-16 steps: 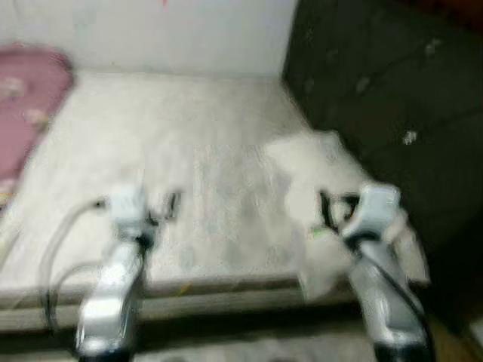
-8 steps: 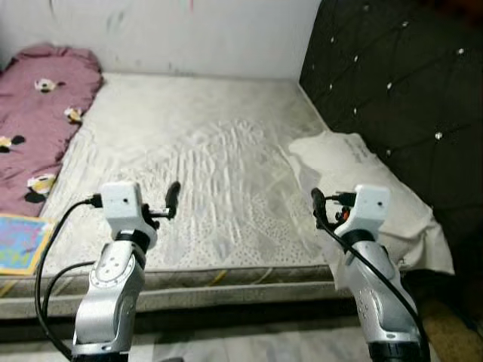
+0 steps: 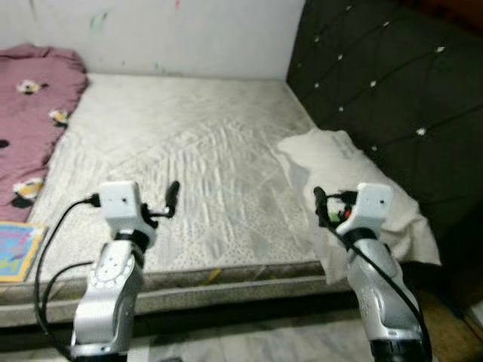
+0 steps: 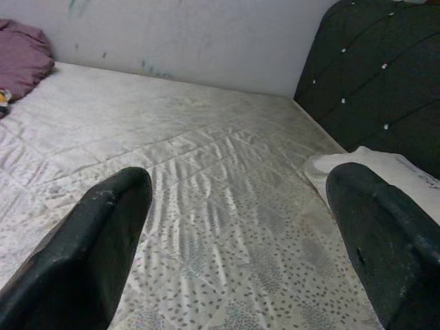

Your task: Clean up the room

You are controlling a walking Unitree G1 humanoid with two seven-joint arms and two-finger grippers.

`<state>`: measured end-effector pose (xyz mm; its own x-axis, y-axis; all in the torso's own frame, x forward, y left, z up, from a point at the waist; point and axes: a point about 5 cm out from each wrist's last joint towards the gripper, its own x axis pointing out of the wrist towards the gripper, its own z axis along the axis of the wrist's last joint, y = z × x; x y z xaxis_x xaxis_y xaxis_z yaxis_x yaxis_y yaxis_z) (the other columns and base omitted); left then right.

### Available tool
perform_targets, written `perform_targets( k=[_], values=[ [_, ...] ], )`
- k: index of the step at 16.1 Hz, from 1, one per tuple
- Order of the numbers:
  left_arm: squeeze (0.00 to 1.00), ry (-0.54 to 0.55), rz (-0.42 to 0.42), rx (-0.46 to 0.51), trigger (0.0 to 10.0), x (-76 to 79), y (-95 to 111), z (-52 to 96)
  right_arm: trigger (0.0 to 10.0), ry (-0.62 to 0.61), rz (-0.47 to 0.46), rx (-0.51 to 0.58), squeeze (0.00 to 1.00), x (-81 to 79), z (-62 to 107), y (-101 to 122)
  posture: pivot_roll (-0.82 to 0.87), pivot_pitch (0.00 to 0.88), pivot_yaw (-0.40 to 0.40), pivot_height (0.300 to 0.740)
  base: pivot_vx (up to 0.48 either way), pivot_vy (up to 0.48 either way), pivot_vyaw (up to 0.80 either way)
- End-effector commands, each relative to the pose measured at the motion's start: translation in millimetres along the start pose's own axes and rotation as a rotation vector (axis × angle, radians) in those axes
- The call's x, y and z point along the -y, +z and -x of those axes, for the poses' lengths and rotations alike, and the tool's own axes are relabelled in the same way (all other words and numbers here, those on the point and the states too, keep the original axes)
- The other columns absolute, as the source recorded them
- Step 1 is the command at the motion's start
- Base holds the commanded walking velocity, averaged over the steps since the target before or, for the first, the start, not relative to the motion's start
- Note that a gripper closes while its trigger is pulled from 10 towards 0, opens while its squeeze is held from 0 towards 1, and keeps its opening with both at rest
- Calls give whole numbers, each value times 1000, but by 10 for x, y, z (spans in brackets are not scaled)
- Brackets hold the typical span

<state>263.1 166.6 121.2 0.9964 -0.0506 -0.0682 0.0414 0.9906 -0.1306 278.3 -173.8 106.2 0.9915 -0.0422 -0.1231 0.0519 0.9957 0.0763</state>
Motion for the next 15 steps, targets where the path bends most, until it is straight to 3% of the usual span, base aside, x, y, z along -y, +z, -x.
perform_targets(
  k=[1, 9, 15],
  values=[
    [0, -4, -10, 5, 10000, -12, 24, -4, 10000, 13, 3, 7, 0, -22, -24, 33, -14, 0, -80, 740, 300, 0, 0],
    [0, 1, -8, 1, 10000, 0, 14, -3, 10000, 14, 12, 9, 0, -12, -32, 42, -17, 0, -84, 740, 303, 0, 0],
    [0, 23, -5, -1, 10000, -1, 3, -6, 10000, 11, 13, 5, 0, -7, -36, 40, -19, 0, -86, 740, 0, 0, 0]
  ],
)
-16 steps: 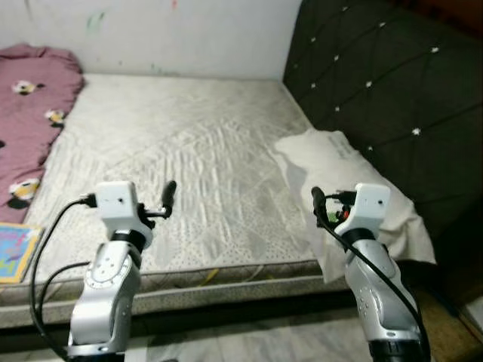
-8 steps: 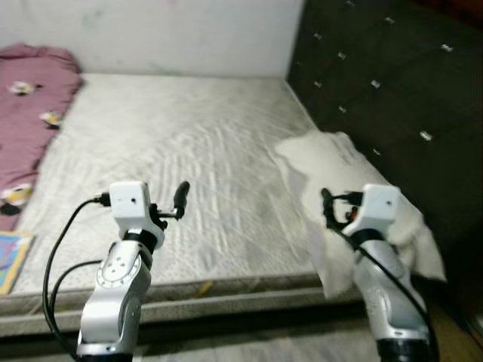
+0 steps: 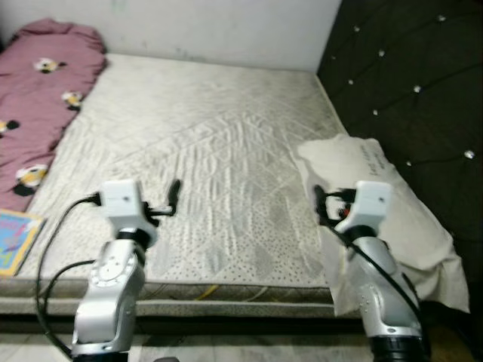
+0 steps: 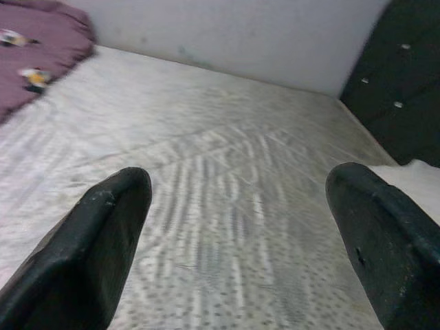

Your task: Clean up the room

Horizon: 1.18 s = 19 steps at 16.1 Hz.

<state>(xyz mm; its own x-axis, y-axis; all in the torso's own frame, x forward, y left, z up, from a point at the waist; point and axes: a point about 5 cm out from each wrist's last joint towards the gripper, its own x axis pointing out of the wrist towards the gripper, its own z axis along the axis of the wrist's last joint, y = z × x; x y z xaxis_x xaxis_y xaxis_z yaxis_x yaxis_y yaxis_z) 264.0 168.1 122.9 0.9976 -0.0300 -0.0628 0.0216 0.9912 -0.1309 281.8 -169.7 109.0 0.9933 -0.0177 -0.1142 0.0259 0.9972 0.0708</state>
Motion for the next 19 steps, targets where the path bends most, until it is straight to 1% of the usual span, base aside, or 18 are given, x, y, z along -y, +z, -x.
perform_targets(
  k=[1, 2, 17, 19],
  values=[
    [0, 3, -7, -9, 10000, 15, -17, -3, 10000, -16, 6, -6, 0, 39, -10, 11, -21, 0, -86, 740, 0, 0, 0],
    [0, -4, 9, -6, 10000, 25, -13, -7, 10000, -17, 7, -8, 0, 41, -13, 10, -22, 0, -86, 740, 0, 480, -800],
    [0, 11, 25, -3, 10000, 32, -11, -56, 10000, -14, 18, -13, 0, 55, -50, 16, -28, 0, -92, 740, 0, 480, 0],
    [0, 18, 27, 14, 10000, 25, 10, -56, 10000, -15, 19, -13, 0, 59, -52, 14, -29, 0, -93, 740, 0, 480, 0]
  ],
)
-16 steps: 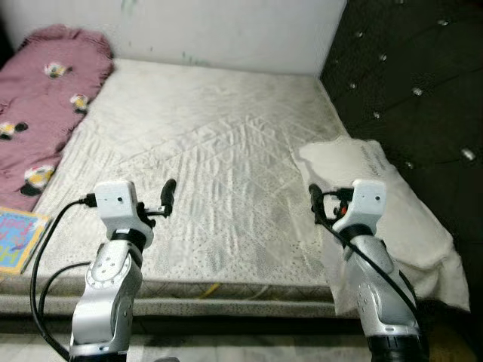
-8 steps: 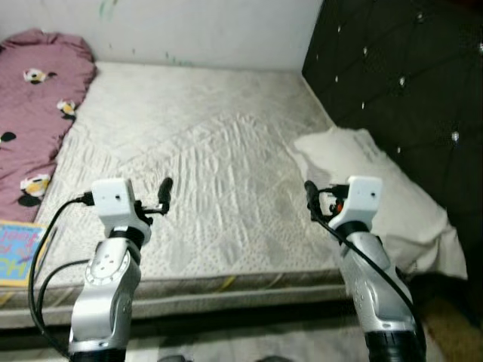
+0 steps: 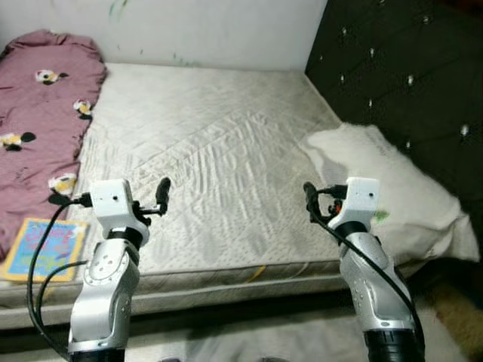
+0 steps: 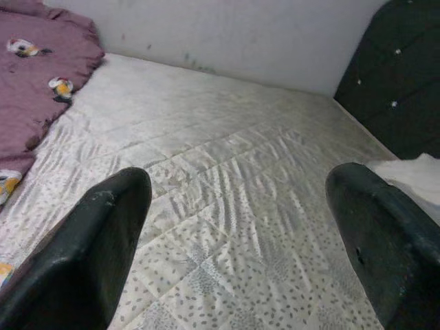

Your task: Clean up the room

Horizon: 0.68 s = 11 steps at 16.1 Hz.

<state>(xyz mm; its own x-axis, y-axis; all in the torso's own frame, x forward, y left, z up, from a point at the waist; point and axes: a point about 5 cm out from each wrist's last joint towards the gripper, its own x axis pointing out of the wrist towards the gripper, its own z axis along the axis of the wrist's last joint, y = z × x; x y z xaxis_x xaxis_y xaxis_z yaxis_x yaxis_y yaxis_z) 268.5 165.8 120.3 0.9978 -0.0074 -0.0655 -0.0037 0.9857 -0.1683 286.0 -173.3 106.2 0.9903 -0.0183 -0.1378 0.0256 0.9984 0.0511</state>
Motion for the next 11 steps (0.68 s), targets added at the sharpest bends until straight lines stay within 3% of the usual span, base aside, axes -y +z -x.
perform_targets(
  k=[1, 8, 11],
  values=[
    [0, -3, -10, 16, 10000, 5, 41, -12, 10000, -12, 2, 10, 0, 23, -9, 34, -28, 0, -96, 740, 0, 480, 0],
    [0, -2, -12, 18, 10000, 0, 34, -10, 10000, -10, 10, 3, 0, 17, -17, 25, -26, 0, -96, 740, 0, 480, 0],
    [0, 3, -18, 46, 10000, -5, 73, -13, 10000, -17, 32, 0, 0, 16, -28, 18, -25, 0, -96, 740, 0, 0, 0]
  ],
)
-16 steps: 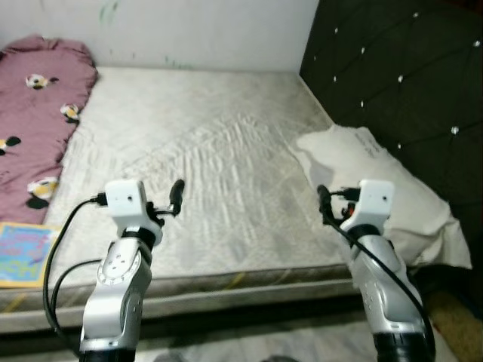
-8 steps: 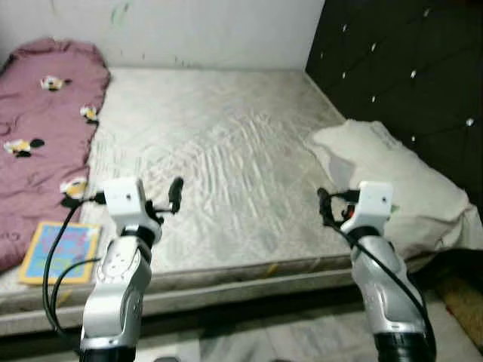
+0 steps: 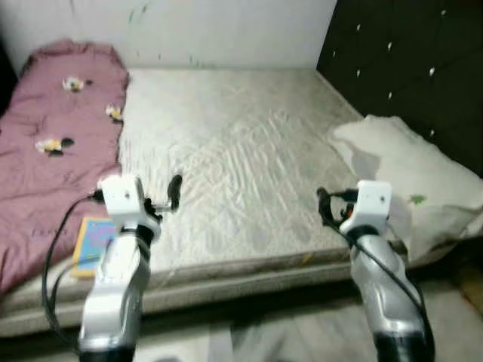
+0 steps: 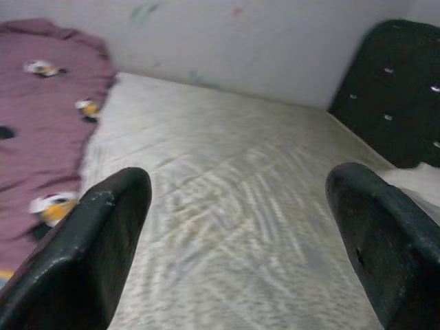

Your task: Clean up the room

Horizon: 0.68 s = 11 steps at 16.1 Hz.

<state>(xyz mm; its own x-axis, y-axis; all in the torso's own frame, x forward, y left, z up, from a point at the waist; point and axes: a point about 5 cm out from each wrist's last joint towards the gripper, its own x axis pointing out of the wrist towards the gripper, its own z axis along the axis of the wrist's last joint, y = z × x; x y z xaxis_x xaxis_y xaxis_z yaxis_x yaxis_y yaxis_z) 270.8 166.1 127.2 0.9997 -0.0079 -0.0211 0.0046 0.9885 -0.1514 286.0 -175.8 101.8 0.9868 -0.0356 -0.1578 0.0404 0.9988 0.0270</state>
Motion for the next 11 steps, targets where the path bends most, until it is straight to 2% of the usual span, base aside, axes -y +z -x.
perform_targets(
  k=[1, 11],
  values=[
    [0, 5, -7, 2, 10000, -13, 5, 4, 10000, 4, 18, 20, 0, -18, -24, 60, -24, 0, -96, 740, 0, 0, 0],
    [0, -14, -4, 22, 10000, -2, 21, 16, 10000, 22, 21, 26, 0, -43, -34, 65, -20, 0, -97, 740, 0, 0, 0]
  ],
)
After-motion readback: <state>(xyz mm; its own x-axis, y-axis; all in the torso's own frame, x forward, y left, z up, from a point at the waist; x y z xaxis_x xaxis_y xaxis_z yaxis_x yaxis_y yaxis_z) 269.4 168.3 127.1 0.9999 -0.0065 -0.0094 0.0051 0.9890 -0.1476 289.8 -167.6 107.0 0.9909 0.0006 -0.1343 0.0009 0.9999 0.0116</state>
